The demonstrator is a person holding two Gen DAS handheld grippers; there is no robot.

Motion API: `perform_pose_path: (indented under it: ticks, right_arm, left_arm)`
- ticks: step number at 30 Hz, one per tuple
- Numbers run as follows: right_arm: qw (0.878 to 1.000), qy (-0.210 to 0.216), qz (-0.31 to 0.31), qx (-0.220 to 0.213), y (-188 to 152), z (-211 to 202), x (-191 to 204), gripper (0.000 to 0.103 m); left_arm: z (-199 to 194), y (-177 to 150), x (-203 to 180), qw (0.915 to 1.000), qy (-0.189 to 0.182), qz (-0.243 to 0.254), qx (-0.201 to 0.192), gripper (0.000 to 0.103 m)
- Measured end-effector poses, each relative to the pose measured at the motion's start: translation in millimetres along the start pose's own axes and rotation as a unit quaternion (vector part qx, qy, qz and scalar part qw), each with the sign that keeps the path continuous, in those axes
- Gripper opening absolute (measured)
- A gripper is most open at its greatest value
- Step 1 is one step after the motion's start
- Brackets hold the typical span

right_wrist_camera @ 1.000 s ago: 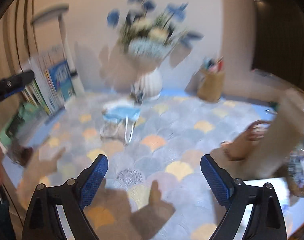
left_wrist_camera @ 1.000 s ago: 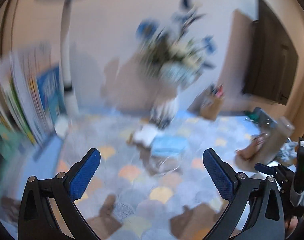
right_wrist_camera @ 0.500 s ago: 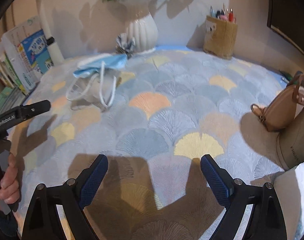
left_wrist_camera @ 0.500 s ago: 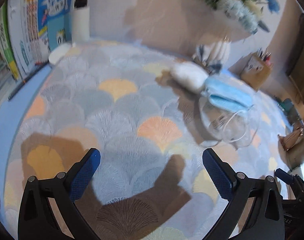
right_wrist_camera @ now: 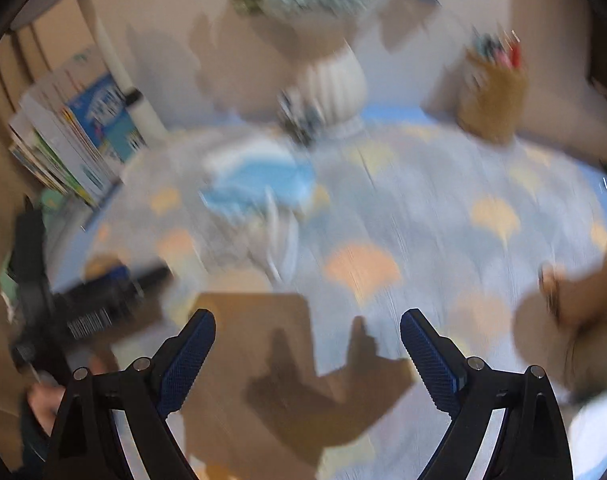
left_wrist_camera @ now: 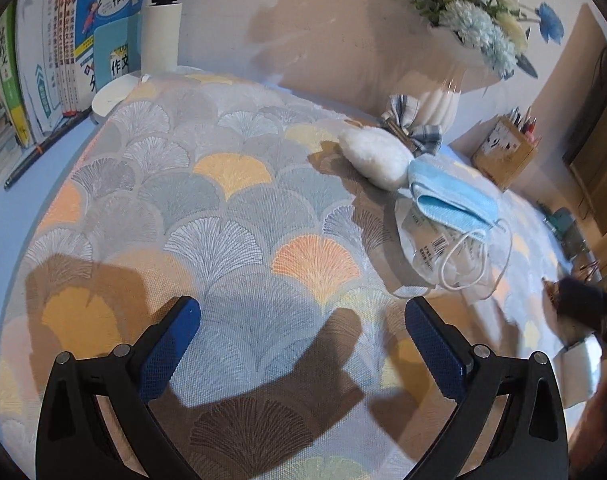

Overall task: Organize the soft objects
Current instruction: 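Grasp the blue face masks with the right gripper and lift them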

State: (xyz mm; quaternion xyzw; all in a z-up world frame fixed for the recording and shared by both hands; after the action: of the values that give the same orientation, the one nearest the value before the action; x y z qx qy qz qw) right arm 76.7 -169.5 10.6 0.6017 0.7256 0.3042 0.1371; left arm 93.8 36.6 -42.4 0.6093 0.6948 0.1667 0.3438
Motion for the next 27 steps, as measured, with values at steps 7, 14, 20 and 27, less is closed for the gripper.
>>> perform_pose_path:
  ticks: [7, 14, 20, 27]
  right_arm:
    - [0.999, 0.017, -0.028, -0.005, 60, 46, 29, 0.093]
    - [0.998, -0.012, -0.063, 0.014, 66, 97, 39, 0.080]
    - [0.993, -0.037, -0.113, -0.026, 56, 85, 48, 0.018]
    - [0.994, -0.019, -0.036, -0.105, 58, 17, 21, 0.016]
  left_arm:
    - [0, 2, -5, 0.9998, -0.022, 0.000, -0.002, 0.102]
    - [0, 3, -6, 0.9995, -0.030, -0.004, -0.002, 0.102]
    - [0, 4, -7, 0.9997, -0.025, 0.002, -0.002, 0.102]
    - [-2, 3, -4, 0.9996, -0.029, -0.004, -0.003, 0.102]
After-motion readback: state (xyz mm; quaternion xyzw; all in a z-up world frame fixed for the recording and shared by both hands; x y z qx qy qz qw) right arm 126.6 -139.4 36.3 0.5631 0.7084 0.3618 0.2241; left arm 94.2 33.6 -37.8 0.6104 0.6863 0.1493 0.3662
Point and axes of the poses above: each gripper's, at about its wrist camera, not at the fingertips, and z roughly the way its jaws point, x to its left, y to its top, the point moved 8 cm from there along z, roughly the way its jaws point, and after that the axes turned 4 degrees about -x, right-handed, at the moved point
